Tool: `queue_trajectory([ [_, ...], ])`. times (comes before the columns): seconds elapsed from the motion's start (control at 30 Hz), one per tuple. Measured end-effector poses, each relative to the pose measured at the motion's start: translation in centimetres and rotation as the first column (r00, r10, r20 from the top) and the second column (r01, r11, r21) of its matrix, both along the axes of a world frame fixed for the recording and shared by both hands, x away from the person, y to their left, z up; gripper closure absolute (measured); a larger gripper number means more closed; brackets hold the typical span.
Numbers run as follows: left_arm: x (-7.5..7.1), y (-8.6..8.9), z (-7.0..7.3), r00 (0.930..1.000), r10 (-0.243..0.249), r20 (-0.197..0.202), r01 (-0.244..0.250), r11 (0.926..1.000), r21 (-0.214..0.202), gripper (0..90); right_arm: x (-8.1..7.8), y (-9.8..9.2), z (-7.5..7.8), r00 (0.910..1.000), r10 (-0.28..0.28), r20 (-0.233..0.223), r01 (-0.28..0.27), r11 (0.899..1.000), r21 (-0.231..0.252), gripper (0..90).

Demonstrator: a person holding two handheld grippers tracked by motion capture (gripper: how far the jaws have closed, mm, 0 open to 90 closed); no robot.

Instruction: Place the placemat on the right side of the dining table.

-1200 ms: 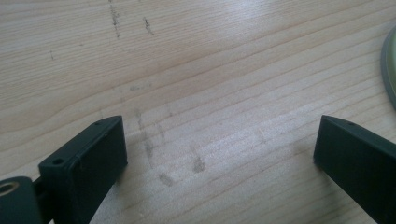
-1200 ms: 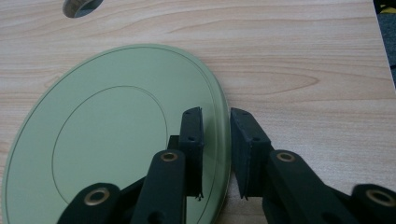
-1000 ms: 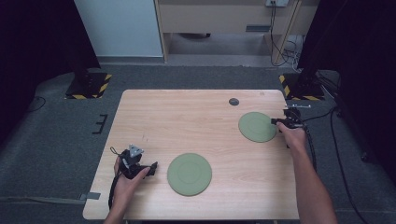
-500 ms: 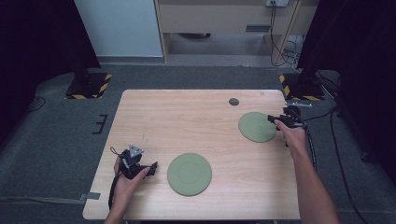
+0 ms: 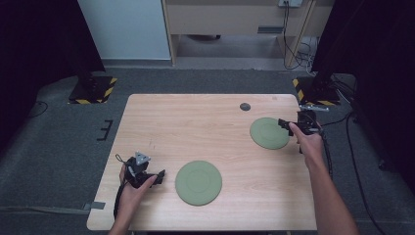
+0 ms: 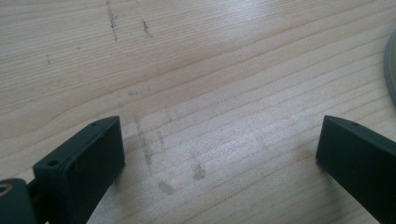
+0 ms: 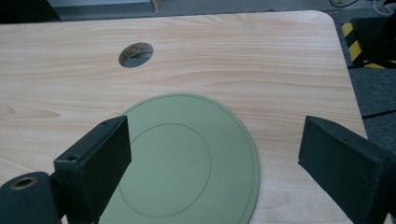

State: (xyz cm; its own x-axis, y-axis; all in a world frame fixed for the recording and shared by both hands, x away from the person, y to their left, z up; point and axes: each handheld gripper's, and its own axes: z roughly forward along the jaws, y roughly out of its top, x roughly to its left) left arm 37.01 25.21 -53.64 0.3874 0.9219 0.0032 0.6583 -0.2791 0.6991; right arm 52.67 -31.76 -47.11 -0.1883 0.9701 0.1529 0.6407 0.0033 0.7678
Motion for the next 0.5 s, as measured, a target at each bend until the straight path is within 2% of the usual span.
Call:
queue_trajectory([
  [0.5, -0.1, 0.0, 0.0, 1.0, 0.004, -0.001, -0.004, 1.0, -0.001, 0.4, -1.3, 1.0, 1.5, 0.9984, 0.033, 0.046, -0.031, 0.999, -0.044, 6.8],
])
